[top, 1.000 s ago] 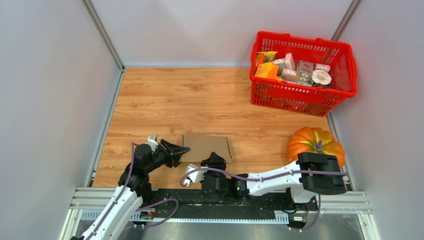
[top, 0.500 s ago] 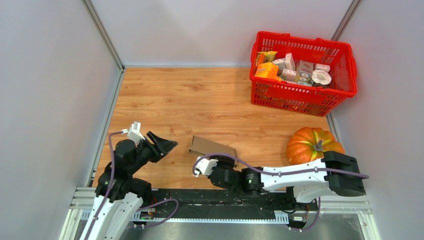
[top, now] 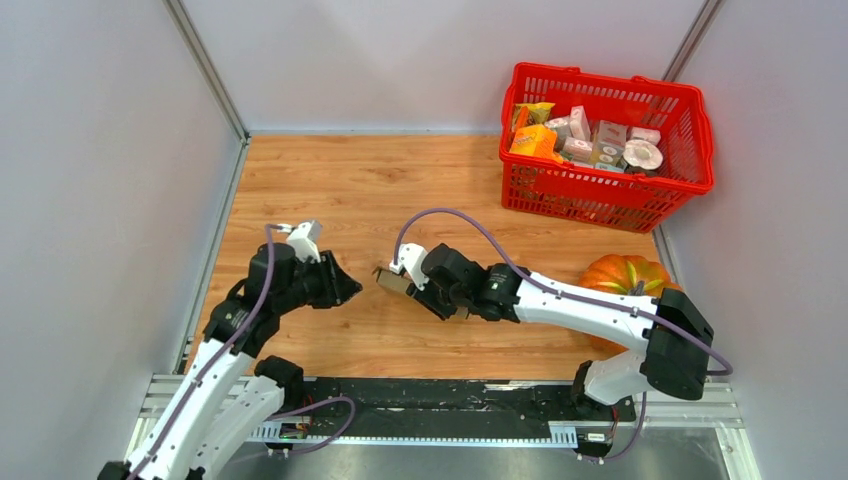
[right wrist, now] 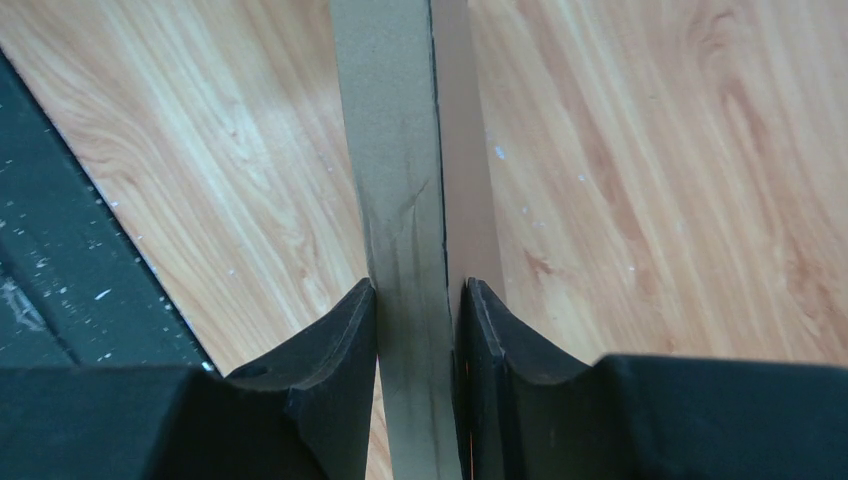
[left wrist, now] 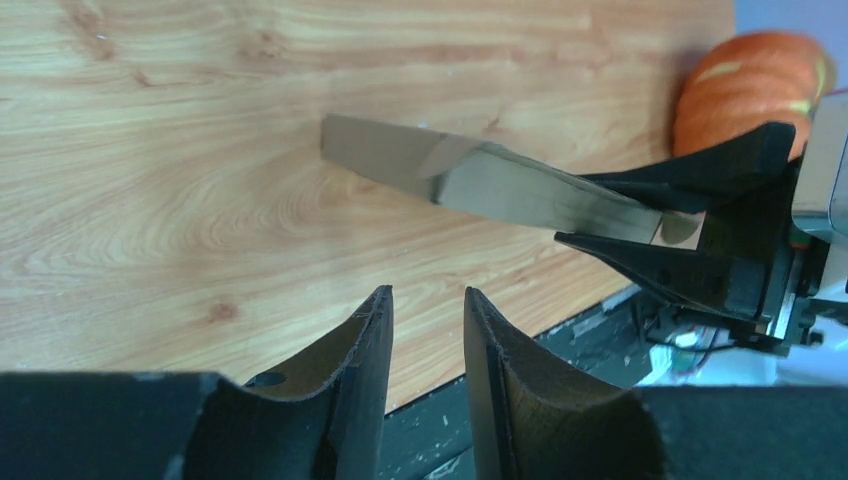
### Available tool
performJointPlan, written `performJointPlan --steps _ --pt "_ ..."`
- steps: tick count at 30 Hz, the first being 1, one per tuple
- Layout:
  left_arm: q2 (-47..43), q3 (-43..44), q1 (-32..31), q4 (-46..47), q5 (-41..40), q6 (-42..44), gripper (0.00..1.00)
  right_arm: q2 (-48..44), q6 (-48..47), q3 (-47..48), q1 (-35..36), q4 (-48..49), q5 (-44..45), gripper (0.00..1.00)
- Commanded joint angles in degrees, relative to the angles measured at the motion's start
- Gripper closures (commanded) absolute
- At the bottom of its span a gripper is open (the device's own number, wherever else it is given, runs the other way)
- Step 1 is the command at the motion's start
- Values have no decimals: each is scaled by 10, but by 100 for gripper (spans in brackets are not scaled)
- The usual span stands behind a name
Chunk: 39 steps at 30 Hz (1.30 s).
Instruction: Fold the paper box
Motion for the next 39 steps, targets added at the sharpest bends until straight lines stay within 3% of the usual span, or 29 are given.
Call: performJointPlan --steps 1,5,12,19,23,27,31,39 --pt "78 40 -46 46 1 81 60 27 42 2 -15 -67 -132 78" --pt "137 90 -89 37 -42 140 59 25 44 -4 -30 -55 -153 78" --pt "192 120 -93 30 -73 186 61 28 44 1 -69 -49 -193 78" --pt "273 163 -93 20 -26 240 52 31 43 2 -81 -44 -208 79" --pt "311 181 -93 12 -10 273 51 31 43 1 -81 -42 -213 79" --pt "345 203 -93 0 -11 289 56 29 42 0 -83 -42 -216 79" --pt "365 214 -93 -5 -11 289 70 24 42 -2 -83 -40 -216 79" --pt "346 202 -99 -12 -24 271 79 27 43 -2 -83 -37 -216 80"
